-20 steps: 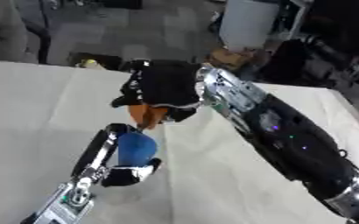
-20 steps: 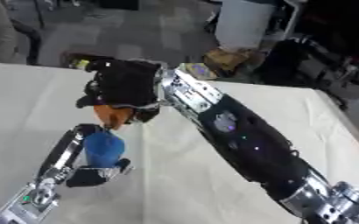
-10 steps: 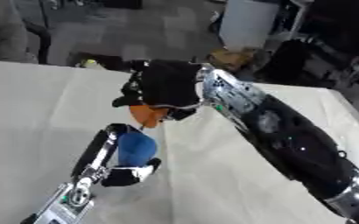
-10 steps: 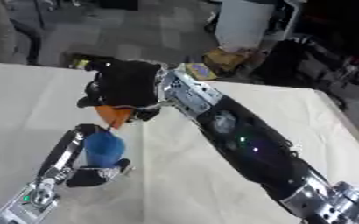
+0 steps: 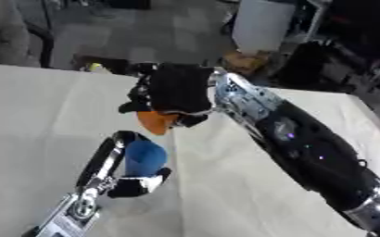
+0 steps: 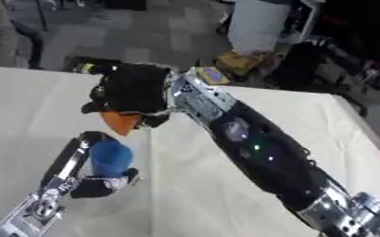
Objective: Pour the contents of one cup into another cup.
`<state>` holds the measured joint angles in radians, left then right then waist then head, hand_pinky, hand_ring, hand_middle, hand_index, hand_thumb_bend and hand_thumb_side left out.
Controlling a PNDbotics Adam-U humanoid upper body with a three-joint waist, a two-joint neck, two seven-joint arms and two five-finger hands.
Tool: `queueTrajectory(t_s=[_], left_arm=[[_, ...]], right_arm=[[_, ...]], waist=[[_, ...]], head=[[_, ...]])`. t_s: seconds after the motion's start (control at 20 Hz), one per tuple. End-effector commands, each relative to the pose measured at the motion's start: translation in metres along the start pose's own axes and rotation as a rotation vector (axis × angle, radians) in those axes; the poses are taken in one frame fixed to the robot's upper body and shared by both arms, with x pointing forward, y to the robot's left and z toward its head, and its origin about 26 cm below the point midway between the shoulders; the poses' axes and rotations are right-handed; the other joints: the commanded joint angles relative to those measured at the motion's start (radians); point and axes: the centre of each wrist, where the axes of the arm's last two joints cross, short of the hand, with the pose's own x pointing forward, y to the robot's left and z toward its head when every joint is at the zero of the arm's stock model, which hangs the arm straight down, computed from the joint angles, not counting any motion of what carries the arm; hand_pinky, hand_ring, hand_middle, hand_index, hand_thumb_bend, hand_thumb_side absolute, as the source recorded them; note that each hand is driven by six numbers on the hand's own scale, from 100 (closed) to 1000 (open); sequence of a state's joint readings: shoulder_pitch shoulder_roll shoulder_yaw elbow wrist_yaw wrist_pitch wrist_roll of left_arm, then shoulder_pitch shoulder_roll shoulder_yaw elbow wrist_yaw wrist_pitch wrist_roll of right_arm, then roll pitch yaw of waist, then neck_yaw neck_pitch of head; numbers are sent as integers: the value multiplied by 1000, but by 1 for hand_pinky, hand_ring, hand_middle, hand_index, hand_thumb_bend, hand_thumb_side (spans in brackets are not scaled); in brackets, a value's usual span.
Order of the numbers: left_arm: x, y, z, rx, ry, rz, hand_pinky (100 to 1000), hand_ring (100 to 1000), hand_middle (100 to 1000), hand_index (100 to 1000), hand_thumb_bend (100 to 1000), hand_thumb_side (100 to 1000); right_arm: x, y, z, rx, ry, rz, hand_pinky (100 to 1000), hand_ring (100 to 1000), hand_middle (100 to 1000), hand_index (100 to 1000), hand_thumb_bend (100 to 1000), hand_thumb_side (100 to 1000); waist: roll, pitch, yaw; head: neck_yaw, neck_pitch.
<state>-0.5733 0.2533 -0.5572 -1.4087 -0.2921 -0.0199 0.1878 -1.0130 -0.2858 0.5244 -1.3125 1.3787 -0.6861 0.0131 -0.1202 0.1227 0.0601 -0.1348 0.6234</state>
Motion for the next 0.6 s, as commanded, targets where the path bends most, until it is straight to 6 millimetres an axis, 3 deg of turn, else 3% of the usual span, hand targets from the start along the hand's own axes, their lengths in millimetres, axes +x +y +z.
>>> queueTrajectory(t_s=[0.05, 0.3, 0.6], left_arm=[[7, 8, -5, 31, -27, -9, 334, 338, 244, 516, 457, 100], [-1, 11, 2, 82, 0, -17, 360, 343, 246, 518, 461, 100], [-14, 21, 13, 182, 42, -31, 399, 353, 252, 524, 468, 100]], right_arm=[[-13, -5, 13, -62, 66, -42, 823, 389, 379, 843, 402, 100], [-19, -9, 35, -220, 209, -250, 692, 331, 333, 815, 388, 100], [-23, -11, 87, -367, 474, -517, 559, 271, 273, 780, 385, 100]], waist=[[9, -19, -2], [13, -15, -5], [24, -8, -10]], head=[[1, -5], [7, -7], [21, -12]])
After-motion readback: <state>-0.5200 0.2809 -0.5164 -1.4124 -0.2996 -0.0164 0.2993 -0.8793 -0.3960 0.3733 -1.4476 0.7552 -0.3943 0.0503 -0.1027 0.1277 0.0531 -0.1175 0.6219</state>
